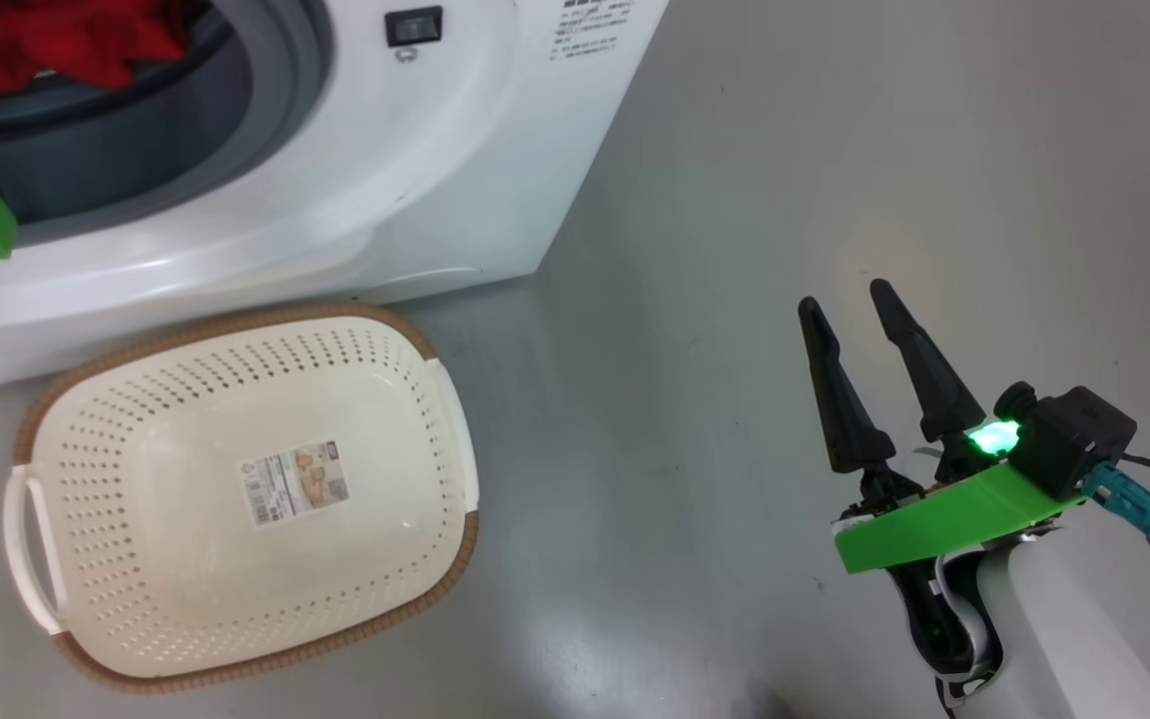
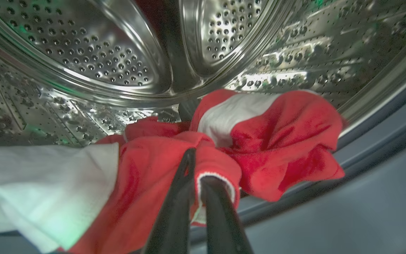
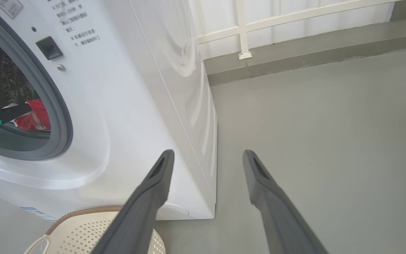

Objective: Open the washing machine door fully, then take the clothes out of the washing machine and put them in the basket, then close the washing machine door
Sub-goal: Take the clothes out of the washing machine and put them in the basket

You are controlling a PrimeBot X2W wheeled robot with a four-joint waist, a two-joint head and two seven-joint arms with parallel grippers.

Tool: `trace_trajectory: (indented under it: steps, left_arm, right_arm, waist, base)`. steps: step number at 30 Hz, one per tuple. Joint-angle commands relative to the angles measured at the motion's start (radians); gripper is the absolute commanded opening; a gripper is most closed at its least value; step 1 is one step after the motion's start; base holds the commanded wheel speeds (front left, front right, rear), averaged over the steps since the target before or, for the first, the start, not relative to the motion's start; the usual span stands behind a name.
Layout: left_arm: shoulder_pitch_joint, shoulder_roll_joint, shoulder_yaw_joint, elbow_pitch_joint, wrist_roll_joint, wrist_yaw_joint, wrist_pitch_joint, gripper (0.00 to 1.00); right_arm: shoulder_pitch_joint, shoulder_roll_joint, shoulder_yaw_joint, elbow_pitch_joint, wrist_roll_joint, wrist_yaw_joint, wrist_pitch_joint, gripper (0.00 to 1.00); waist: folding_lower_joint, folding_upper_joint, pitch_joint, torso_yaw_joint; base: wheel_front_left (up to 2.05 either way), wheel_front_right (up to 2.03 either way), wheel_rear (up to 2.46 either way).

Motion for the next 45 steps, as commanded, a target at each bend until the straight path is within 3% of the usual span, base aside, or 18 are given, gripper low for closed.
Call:
trace_trajectory:
  steps: [1,10,27,35,45]
  left_arm:
    - [0.005,0.043,0.045,-0.034,-0.005,0.002,-0.012,0.0]
    - [0.204,0.003,0.279,-0.258,0.056,0.027,-0.012,0.0]
    - [0.542,-0.192,0.645,-0.633,0.265,0.006,-0.012,0.0]
    - [0.681,-0.262,0.723,-0.84,0.329,0.002,-0.012,0.0]
    - [0.761,-0.278,0.75,-1.05,0.322,0.002,-0.012,0.0]
  right_arm:
    - [0.014,0.001,0.013,-0.018,-0.004,0.005,-0.006,1.0]
    - [0.034,0.001,-0.001,0.005,-0.027,0.005,-0.006,1.0]
    - [0.113,0.001,-0.051,0.036,-0.076,0.005,-0.006,1.0]
    - [0.139,0.001,-0.064,0.035,-0.093,0.005,-0.006,1.0]
    - [0.143,0.001,-0.071,0.033,-0.098,0.005,-0.006,1.0]
  waist:
    - [0.0,0.0,-0.019,0.015]
    - [0.0,0.0,-0.108,0.052]
    - [0.0,0.0,-0.258,0.137]
    - [0.0,0.0,-0.297,0.166]
    - [0.0,0.0,-0.294,0.181]
  base:
    - [0.0,0.0,0.0]
    - [0.0,0.0,0.0]
    - [0.0,0.0,0.0]
    - [0.0,0.0,0.0]
    - [0.0,0.0,0.0]
